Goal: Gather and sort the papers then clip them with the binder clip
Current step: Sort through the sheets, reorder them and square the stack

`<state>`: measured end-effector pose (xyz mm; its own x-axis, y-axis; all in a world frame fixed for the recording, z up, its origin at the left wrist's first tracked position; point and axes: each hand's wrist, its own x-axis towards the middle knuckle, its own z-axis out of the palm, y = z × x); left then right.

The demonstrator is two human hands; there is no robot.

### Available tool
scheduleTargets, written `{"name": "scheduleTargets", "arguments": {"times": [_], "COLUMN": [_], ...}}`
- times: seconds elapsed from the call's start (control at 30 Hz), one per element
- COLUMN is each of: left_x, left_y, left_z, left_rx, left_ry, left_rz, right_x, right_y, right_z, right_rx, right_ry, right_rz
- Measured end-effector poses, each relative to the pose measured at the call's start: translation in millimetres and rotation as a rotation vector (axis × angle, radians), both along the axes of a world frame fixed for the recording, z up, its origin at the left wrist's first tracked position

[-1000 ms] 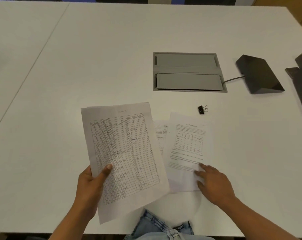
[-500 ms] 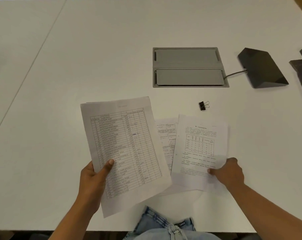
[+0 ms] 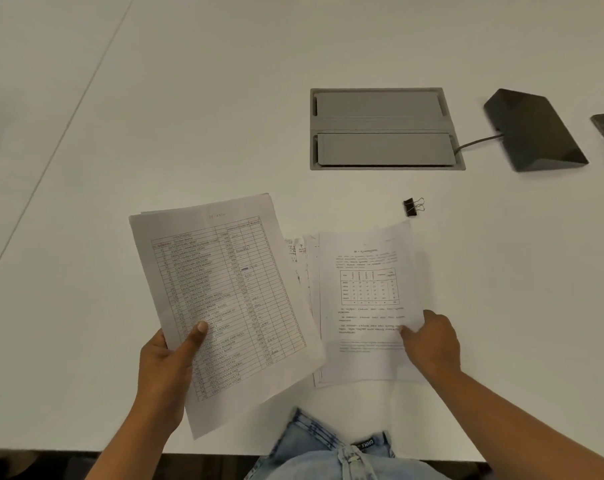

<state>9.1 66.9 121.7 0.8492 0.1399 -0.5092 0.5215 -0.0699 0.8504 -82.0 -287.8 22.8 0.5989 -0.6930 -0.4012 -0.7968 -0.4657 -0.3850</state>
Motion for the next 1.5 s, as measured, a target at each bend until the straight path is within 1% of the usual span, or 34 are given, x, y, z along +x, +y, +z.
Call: {"name": "scheduleTargets", "arguments": {"times": [0.1, 0.23, 0.47, 0.67, 0.8, 0.93, 1.0, 1.07, 1.13, 1.23, 1.4, 1.5], "left_x": [-3.2, -8.4, -14.4, -16.0, -17.5, -19.9, -20.8, -21.5, -22.1, -21.9, -19.5, -17.0], "left_y": [2.9, 5.1, 7.6, 7.9, 6.6, 5.0, 4.8, 5.3, 5.7, 6.3, 8.0, 9.5], "left_z": [-0.1, 0.4, -2.3, -3.7, -3.7, -3.2, -2.9, -2.7, -3.0, -3.0, -3.2, -4.5], "left_rx": [0.000, 0.002, -0.007, -0.010, -0.024, -0.029, -0.038, -0.037, -0.033, -0.031, -0.025, -0.035], "left_ry": [0.000, 0.003, 0.016, 0.011, 0.011, 0.019, 0.021, 0.020, 0.020, 0.024, 0.021, 0.015], "left_rz": [0.009, 0.025, 0.024, 0.015, 0.016, 0.014, 0.018, 0.021, 0.016, 0.010, -0.008, 0.000], "right_x": [2.7, 5.3, 2.9, 6.5, 2.8, 0.3, 0.2, 0.3, -1.5, -5.7, -16.0, -24.6], "right_y": [11.6, 15.4, 15.4, 11.8, 13.3, 16.1, 16.9, 16.5, 13.2, 5.5, -10.5, -18.6], "right_z": [2.9, 3.5, 0.9, 3.4, 5.0, 4.4, 5.3, 7.6, 7.2, 9.2, 23.1, 38.5], "right_rx": [-0.069, -0.085, -0.112, -0.109, -0.198, -0.202, -0.140, -0.007, 0.095, 0.199, 0.372, 0.432], "right_ry": [0.074, 0.118, 0.097, 0.146, 0.115, 0.068, -0.020, -0.131, -0.207, -0.253, -0.323, -0.375], "right_rz": [0.028, 0.014, -0.022, -0.022, 0.010, -0.010, -0.057, -0.134, -0.132, -0.067, -0.173, -0.233]}}
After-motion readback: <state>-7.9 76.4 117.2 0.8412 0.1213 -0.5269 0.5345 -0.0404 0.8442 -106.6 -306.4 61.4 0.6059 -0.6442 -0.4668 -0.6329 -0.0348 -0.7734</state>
